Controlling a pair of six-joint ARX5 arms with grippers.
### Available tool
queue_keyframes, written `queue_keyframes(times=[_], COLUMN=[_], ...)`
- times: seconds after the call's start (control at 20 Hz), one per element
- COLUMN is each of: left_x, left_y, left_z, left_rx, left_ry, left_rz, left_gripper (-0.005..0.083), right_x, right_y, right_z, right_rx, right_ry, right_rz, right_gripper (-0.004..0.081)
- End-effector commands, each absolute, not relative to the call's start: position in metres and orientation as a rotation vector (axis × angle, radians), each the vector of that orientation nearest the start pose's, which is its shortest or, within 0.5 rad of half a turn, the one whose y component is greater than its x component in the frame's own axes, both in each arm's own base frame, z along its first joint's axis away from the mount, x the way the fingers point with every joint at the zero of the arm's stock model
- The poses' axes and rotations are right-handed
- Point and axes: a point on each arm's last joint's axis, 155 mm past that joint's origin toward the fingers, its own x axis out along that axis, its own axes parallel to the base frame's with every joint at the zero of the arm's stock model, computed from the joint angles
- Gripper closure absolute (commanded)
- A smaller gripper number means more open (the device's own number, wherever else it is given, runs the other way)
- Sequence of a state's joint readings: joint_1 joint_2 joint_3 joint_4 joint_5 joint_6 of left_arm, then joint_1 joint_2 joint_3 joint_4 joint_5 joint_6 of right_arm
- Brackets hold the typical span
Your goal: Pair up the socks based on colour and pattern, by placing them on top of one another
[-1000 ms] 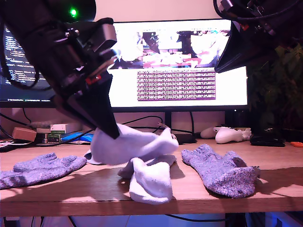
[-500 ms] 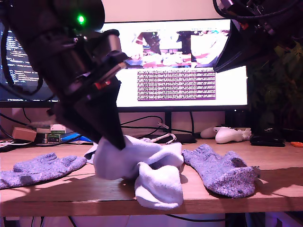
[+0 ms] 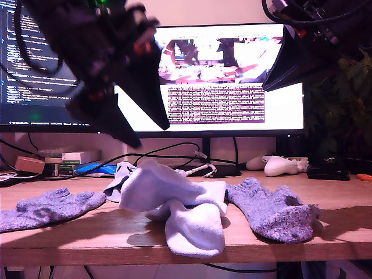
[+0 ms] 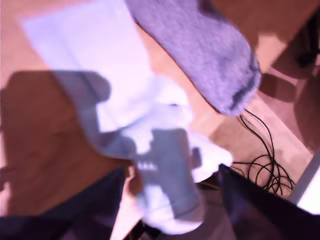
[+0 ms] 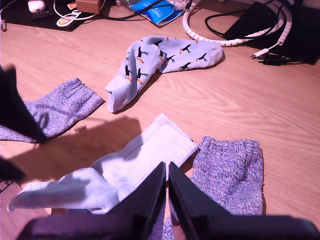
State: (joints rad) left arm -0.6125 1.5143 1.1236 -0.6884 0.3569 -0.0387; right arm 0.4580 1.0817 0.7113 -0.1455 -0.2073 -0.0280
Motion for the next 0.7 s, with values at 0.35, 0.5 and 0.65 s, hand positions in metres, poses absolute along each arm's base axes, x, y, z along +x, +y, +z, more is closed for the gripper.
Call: queue_keyframes(times=[0.35, 0.5, 0.65], left_x=[0.301, 0.319, 0.334], left_y=[-0.151, -0.111, -0.093], left_z=[0.085, 0.082, 0.075], left_rx=[0.247, 0.168, 0.028], left_ry=[1.23, 1.239, 1.245], left_rz=[-0.48, -0.366, -0.356], left_gripper=[0.047, 0.0347, 0.0339], right_x=[0.306, 0.306, 0.308], right_y=[0.193, 0.193, 0.194], right_z=[0.177, 0.177, 0.18], right_rx=[-0.097, -0.097, -0.095], right_ry=[0.516, 0.517, 0.504], right_rz=[0.661, 0.661, 0.661], right_gripper=[0.0783, 0.0783, 0.0783])
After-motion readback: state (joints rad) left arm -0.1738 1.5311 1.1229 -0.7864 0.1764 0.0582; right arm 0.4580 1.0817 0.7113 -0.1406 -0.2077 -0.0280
